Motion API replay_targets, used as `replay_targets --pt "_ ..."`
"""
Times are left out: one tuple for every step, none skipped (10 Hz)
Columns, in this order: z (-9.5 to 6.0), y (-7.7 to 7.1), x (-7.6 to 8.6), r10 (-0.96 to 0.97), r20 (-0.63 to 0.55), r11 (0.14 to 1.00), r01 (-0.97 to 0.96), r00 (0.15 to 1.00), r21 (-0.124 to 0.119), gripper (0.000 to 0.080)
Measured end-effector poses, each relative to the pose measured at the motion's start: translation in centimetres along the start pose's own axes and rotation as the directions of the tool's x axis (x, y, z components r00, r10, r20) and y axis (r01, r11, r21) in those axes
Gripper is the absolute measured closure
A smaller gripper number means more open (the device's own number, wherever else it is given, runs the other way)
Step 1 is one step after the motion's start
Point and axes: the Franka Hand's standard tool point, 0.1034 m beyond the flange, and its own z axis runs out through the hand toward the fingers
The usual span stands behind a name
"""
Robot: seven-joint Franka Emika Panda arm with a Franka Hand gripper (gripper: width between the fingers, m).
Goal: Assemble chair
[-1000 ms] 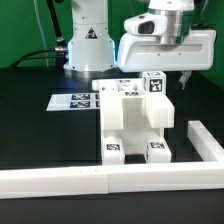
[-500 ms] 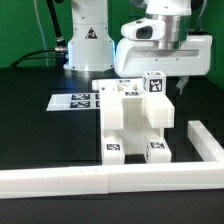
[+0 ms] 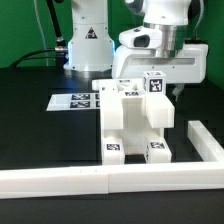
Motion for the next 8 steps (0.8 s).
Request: replay_targets --pt "-0.05 0.07 0.12 0.002 -0.002 1.000 -0.002 1.000 0.000 0.0151" --pt "-0.10 0.09 0.25 0.003 -0.004 1.000 -0.003 1.000 0.001 0.0151" --pt "-0.09 0.09 0.23 0.003 -0.003 1.000 -0.003 1.000 0.001 0.0277" --pt "-0.09 0.09 0.23 0.003 -0.003 1.000 -0.003 1.000 0.001 0.0414" --pt "-0.10 0.09 0.24 0.003 -0.004 1.000 -0.003 1.000 0.001 0.0414" --pt "-0.09 0.09 0.23 0.003 -0.004 1.000 -0.003 1.000 0.001 0.0515" --pt "-0.09 0.09 0.23 0.003 -0.004 1.000 -0.003 1.000 0.001 0.0515" --pt "-0.09 0.09 0.23 0.003 -0.004 1.000 -0.003 1.000 0.001 0.0515"
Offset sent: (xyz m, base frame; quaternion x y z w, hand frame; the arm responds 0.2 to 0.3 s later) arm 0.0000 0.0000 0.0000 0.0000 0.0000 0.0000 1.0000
